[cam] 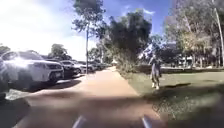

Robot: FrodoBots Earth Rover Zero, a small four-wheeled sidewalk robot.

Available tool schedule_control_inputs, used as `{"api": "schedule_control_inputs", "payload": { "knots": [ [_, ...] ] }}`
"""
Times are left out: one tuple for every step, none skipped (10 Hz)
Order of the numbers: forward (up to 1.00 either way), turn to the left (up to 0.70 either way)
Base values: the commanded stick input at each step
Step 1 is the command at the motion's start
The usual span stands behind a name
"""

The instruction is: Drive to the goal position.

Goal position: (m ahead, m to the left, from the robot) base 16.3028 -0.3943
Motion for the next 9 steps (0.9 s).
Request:
{"api": "schedule_control_inputs", "payload": {
  "knots": [
    [1.0, 0.33],
    [1.0, 0.0],
    [1.0, 0.0],
    [1.0, 0.0],
    [1.0, 0.0],
    [1.0, 0.0],
    [1.0, 0.0],
    [1.0, 0.0],
    [1.0, 0.15]
  ]
}}
